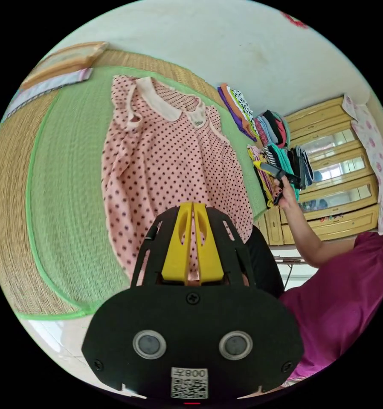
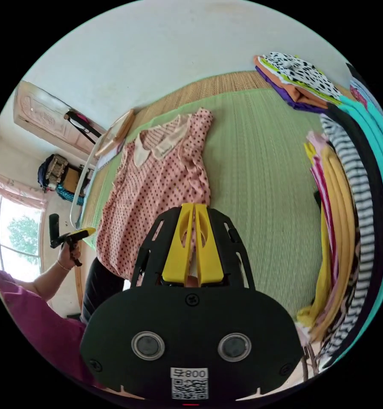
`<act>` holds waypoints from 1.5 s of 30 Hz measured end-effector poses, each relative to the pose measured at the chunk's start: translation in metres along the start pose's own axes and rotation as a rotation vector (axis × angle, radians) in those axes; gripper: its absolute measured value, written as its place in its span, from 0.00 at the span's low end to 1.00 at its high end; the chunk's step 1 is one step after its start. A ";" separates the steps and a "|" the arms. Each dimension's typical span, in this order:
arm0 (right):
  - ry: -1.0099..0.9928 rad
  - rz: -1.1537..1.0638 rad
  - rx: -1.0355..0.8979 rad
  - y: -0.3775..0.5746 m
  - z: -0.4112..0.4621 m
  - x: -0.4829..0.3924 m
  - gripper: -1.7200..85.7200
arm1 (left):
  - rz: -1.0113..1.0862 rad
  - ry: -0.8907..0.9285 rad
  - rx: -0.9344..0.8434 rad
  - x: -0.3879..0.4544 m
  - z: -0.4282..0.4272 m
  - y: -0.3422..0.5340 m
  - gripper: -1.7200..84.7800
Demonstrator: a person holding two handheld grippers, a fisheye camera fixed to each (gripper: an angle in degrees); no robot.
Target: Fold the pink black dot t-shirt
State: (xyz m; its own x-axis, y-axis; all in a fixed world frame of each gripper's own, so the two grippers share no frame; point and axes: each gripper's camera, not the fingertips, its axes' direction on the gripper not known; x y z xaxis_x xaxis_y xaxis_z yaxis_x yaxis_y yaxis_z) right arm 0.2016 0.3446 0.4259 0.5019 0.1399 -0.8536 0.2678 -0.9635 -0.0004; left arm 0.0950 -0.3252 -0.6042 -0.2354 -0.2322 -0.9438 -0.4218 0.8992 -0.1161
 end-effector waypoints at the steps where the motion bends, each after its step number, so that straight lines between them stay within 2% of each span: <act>1: 0.058 0.028 -0.044 0.030 -0.003 -0.003 0.02 | -0.053 -0.013 0.022 -0.006 -0.019 0.031 0.02; 5: 0.195 0.093 -0.172 0.117 -0.003 -0.010 0.02 | -0.171 0.005 0.091 -0.022 -0.068 0.117 0.03; 7: 0.218 0.091 -0.157 0.140 -0.006 -0.016 0.02 | -0.226 0.001 0.118 -0.030 -0.091 0.165 0.03; 15: 0.262 0.086 -0.153 0.154 -0.023 -0.029 0.04 | -0.334 0.033 0.132 -0.052 -0.129 0.266 0.08; 23: 0.025 0.032 -0.181 0.185 -0.050 -0.037 0.08 | -0.329 0.015 0.044 -0.068 -0.150 0.306 0.11; 33: -0.047 0.025 -0.335 0.198 -0.025 -0.027 0.12 | -0.346 0.006 -0.057 -0.083 -0.185 0.354 0.10; 39: -0.103 0.027 -0.311 0.199 -0.036 -0.015 0.10 | -0.371 0.079 -0.033 -0.094 -0.212 0.395 0.08; 45: -0.113 0.021 -0.320 0.206 -0.039 -0.004 0.04 | -0.394 0.118 -0.016 -0.096 -0.241 0.431 0.04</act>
State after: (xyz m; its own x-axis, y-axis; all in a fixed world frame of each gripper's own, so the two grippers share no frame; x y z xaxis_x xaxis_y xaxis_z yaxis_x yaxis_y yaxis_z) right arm 0.2870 0.1540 0.4495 0.4204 0.0770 -0.9041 0.5117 -0.8429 0.1662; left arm -0.2757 -0.0044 -0.4891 -0.1517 -0.5991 -0.7862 -0.5131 0.7276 -0.4554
